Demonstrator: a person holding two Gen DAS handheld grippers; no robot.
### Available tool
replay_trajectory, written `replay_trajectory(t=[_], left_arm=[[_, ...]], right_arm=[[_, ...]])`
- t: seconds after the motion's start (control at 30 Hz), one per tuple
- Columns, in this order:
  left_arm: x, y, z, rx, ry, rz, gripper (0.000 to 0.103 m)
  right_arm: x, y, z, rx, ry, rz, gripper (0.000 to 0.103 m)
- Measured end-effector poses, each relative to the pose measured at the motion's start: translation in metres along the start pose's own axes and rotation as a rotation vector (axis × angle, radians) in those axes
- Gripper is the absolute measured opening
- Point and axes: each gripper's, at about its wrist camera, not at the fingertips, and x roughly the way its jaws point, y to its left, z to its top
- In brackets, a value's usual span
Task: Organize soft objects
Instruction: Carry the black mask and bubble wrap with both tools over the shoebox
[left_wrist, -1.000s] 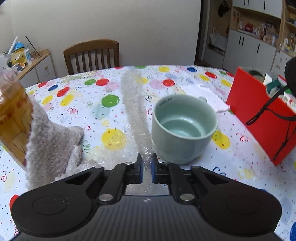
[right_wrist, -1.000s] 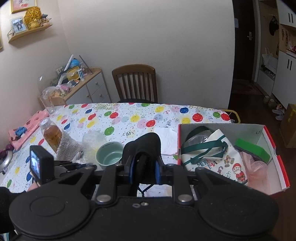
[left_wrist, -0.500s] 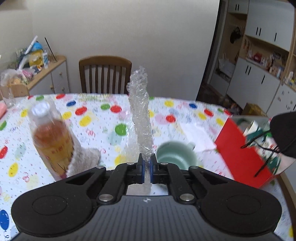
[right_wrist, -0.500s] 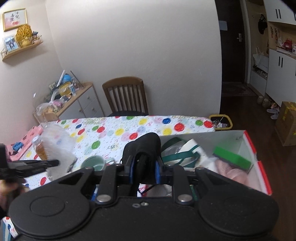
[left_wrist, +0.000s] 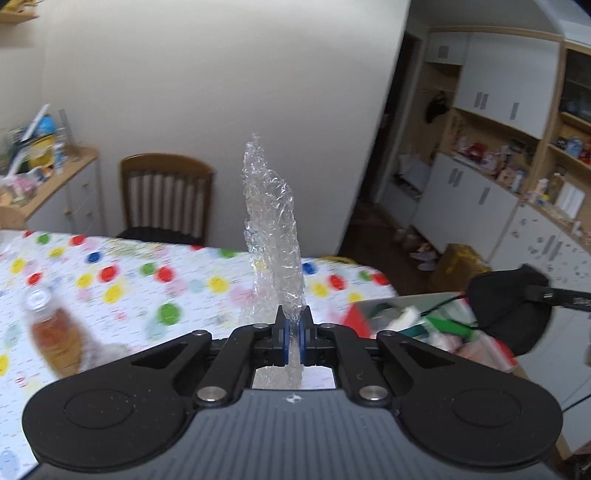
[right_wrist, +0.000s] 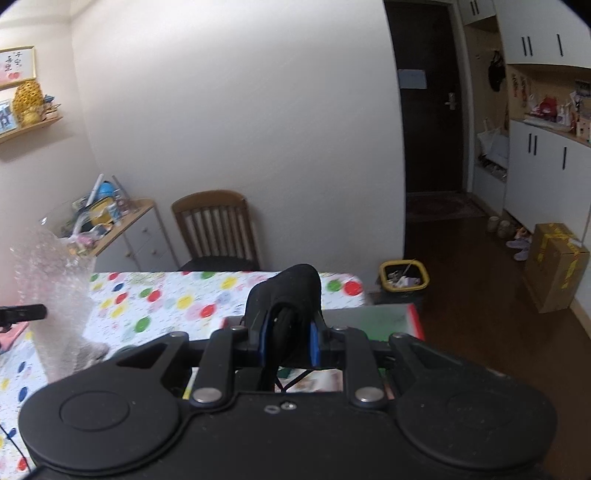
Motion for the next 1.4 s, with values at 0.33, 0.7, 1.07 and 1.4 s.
replay_trajectory(t=[0.33, 0.7, 1.07, 1.4], left_arm=[[0.016, -0.104, 0.023, 0.061, -0.006, -0.176, 0.005], [0.078, -0.196, 0.028, 0.112, 0.083, -0.266, 0.005], [0.167, -0.227, -0.008, 0.113, 0.264, -0.173, 0.005], [0.207, -0.227, -0.038, 0.116, 0.392, -0.115, 0.005]], right_arm=[[0.037, -0.057, -0.012, 0.016, 0.050, -0.086, 0.020], [0.072, -0.074, -0.031, -0.001, 0.108, -0.078, 0.020], [0.087, -0.077, -0.043, -0.023, 0.135, -0.040, 0.019], [0.094, -0.078, -0.056, -0.056, 0.190, -0.028, 0.019]])
